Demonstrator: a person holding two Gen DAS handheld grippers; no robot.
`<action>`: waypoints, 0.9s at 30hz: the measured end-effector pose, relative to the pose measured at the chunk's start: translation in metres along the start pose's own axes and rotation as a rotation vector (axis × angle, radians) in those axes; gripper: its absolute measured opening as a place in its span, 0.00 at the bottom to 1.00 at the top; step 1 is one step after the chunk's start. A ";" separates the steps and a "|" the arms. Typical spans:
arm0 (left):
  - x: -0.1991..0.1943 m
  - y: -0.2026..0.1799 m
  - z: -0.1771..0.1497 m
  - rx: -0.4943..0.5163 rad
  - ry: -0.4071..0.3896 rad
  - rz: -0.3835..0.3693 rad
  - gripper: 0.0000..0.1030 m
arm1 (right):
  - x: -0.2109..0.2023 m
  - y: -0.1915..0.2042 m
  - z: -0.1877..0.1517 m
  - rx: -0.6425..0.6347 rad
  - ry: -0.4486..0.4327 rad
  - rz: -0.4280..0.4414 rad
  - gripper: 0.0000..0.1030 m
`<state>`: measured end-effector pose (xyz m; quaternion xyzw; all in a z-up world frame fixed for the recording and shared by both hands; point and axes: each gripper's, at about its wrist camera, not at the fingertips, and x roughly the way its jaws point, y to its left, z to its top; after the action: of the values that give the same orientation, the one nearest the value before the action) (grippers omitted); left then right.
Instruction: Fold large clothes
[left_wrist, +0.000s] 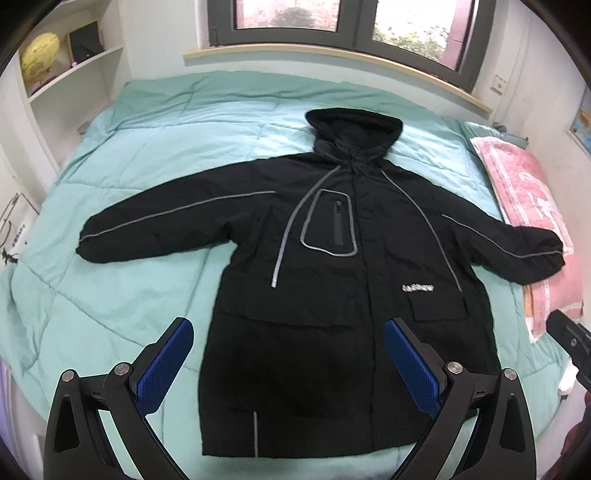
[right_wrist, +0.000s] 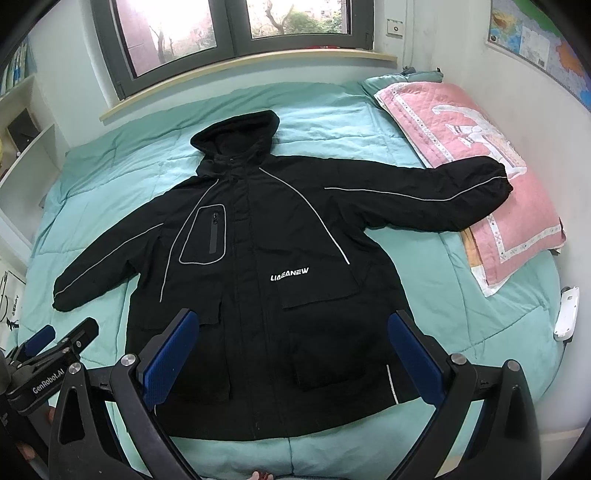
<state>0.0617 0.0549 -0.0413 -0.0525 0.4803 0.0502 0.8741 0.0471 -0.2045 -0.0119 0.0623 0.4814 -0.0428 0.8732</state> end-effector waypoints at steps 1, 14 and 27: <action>0.001 0.001 0.001 -0.001 -0.002 0.002 0.99 | 0.002 0.000 0.002 0.004 0.002 0.001 1.00; 0.040 0.034 0.036 -0.079 -0.015 -0.004 0.99 | 0.051 0.004 0.022 0.046 0.081 0.027 1.00; 0.115 0.254 0.067 -0.432 -0.227 0.175 0.99 | 0.138 -0.020 0.037 0.154 0.255 -0.159 1.00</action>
<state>0.1436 0.3202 -0.1141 -0.1904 0.3602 0.2324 0.8832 0.1484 -0.2317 -0.1105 0.0956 0.5871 -0.1401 0.7916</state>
